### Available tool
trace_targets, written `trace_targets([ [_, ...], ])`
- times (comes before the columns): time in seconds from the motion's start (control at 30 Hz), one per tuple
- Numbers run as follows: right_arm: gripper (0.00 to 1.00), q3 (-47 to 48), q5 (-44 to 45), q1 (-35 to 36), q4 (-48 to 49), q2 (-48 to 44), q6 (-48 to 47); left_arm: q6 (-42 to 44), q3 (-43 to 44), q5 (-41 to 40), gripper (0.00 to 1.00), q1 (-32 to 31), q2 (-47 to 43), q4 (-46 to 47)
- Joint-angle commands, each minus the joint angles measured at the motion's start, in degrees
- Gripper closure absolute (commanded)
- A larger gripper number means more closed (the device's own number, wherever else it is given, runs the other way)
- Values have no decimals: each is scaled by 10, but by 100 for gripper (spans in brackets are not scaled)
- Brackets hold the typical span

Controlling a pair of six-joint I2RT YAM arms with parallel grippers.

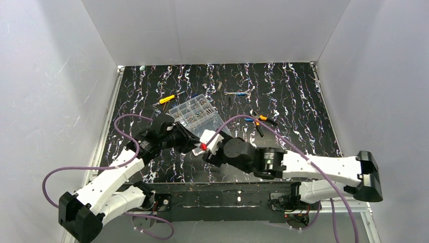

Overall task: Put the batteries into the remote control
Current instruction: Pick up the remote control from the center of the board.

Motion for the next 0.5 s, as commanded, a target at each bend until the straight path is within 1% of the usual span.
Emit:
trace_targets([
  [0.0, 29, 9, -137, -43, -39, -67, 41, 47, -16, 47, 100, -3, -18, 41],
  [0.13, 28, 1, -290, -124, -81, -110, 65, 85, -28, 92, 100, -4, -18, 91],
  [0.17, 28, -2, -330, -138, -86, -118, 68, 90, -34, 107, 100, -3, -18, 113],
  [0.23, 27, -8, -383, -159, -94, -128, 74, 100, -43, 137, 100, -3, -18, 148],
  [0.33, 26, -14, -423, -166, -100, -131, 80, 121, -44, 174, 100, -3, -19, 157],
  [0.47, 24, -26, -443, -165, -94, -123, 88, 138, -42, 204, 100, -4, -18, 161],
])
